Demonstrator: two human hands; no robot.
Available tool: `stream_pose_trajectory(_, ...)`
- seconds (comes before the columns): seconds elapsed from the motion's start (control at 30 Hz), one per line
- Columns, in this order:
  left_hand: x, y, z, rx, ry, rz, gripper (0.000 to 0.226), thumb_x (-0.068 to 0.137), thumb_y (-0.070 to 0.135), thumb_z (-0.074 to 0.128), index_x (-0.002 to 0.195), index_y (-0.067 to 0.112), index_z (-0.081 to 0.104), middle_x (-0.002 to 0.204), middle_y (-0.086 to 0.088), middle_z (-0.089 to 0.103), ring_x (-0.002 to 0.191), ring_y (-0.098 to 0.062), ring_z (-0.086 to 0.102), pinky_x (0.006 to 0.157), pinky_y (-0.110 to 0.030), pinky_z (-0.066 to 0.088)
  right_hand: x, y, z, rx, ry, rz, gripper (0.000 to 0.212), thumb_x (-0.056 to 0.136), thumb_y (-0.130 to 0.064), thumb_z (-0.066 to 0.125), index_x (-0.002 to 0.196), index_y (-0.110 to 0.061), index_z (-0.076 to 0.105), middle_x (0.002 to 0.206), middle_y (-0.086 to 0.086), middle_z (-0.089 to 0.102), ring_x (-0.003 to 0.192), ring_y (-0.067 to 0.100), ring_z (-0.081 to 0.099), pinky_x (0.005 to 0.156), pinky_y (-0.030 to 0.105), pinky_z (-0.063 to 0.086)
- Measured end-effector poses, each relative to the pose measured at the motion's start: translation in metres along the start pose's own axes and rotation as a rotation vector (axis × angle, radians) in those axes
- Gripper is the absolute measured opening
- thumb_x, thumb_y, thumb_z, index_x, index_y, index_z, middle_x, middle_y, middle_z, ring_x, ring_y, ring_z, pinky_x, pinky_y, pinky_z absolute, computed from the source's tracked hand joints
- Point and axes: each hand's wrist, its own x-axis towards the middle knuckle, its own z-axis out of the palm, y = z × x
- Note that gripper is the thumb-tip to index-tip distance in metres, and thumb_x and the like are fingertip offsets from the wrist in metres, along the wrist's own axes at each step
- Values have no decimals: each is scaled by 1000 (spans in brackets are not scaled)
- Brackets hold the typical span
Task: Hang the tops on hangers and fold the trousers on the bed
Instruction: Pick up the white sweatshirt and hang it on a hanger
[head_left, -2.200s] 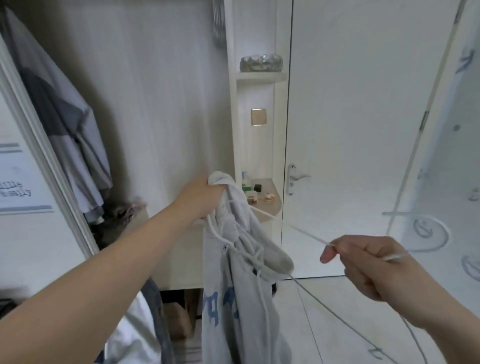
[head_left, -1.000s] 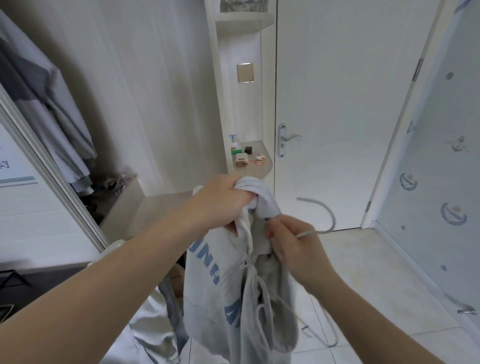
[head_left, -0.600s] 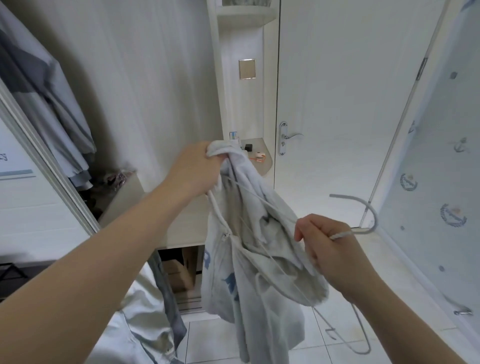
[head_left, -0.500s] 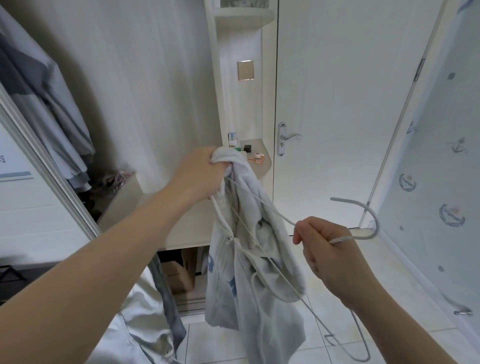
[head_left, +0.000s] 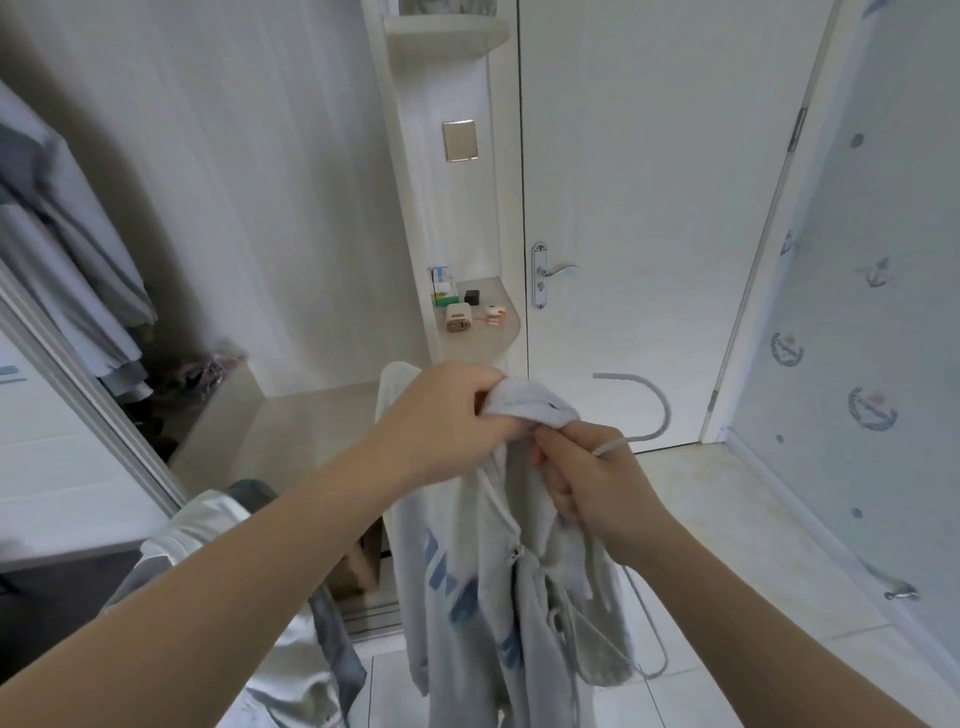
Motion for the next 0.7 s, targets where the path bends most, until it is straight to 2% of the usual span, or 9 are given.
stream_pose_trajectory(0.1,-10,-16,-5,419,116,271,48,87,75,50,105,34,67,107,14,59,105,-12,48,90,-32,33,-3,-7,-14,101,-13,20,47,105,-16,48,59,-20,60,46,-3,33,37,11,23,41,15,22)
stream_pose_trajectory(0.17,-11,-23,-16,614,126,363,54,93,73,35,123,36,61,114,11,60,114,-18,49,97,-35,31,-2,-15,-23,106,-60,13,41,102,-18,52,62,-17,61,45,-3,32,37,11,21,43,14,22)
stream_pose_trajectory(0.27,-12,-26,-21,653,74,390,55,103,54,25,114,20,67,93,0,65,86,-23,61,72,-36,47,0,-29,-27,46,-150,-11,31,91,-21,54,64,-7,62,45,-3,31,39,11,20,44,14,20)
stream_pose_trajectory(0.33,-16,-21,-14,664,114,419,55,104,48,24,102,15,68,80,-1,66,69,-24,62,55,-38,48,1,-36,-26,10,-159,-8,33,88,-21,52,62,-1,57,45,-3,29,39,11,19,44,14,18)
stream_pose_trajectory(0.47,-29,-7,2,624,262,547,29,99,25,48,84,8,66,58,-2,54,42,-25,50,34,-33,40,7,-42,-18,-47,-145,-4,43,90,-11,44,49,-21,37,47,-5,26,41,10,17,44,15,17)
stream_pose_trajectory(0.53,-32,-7,9,614,246,575,17,94,19,60,83,8,65,57,-1,54,41,-24,49,33,-33,41,9,-36,-14,-50,-141,16,49,97,-5,42,51,-21,32,48,-5,25,42,10,18,43,16,17)
stream_pose_trajectory(0.57,-34,-8,12,608,207,552,20,96,24,57,85,9,65,58,-1,56,43,-23,51,35,-35,43,9,-33,-12,-62,-133,24,49,98,-7,44,52,-20,32,48,-4,26,42,10,19,43,17,18)
stream_pose_trajectory(0.63,-35,-13,13,568,101,391,47,101,45,31,97,15,66,68,2,62,54,-22,58,49,-39,50,9,-25,-10,-107,-131,10,39,94,-16,50,56,-10,40,51,5,31,43,15,28,43,22,22)
stream_pose_trajectory(0.7,-37,-24,16,502,42,216,56,100,56,20,103,22,64,76,6,64,66,-19,60,64,-40,51,8,-18,-12,-201,-66,-84,23,89,-23,56,76,-4,55,66,15,50,58,21,51,51,33,42)
